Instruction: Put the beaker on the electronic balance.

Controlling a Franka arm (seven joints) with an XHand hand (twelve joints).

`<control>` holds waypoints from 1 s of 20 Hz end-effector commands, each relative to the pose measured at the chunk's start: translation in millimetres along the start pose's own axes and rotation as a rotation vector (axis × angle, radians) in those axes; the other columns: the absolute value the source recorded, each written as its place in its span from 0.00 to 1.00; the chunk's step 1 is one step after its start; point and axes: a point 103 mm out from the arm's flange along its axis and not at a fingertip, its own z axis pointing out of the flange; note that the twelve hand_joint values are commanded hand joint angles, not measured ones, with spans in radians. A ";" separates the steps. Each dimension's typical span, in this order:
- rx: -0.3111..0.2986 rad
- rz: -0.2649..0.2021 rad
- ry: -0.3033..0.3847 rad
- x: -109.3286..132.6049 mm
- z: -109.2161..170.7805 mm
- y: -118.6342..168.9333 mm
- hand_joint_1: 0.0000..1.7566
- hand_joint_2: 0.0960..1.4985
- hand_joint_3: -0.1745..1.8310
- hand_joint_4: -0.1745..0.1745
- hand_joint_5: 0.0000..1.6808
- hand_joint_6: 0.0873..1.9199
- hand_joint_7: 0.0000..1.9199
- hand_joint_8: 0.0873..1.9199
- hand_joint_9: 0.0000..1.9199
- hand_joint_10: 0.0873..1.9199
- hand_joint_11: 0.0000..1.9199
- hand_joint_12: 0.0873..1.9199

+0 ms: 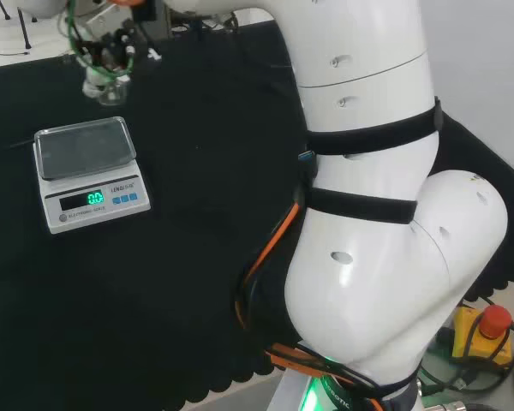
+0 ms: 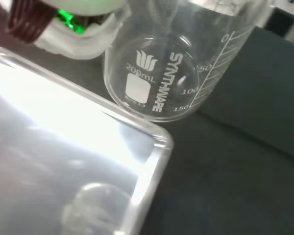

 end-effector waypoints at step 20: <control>0.133 -0.117 0.027 87.7 61.1 -9.0 0.62 0.47 0.35 0.85 0.59 0.49 0.47 0.54 0.64 0.26 0.56 0.51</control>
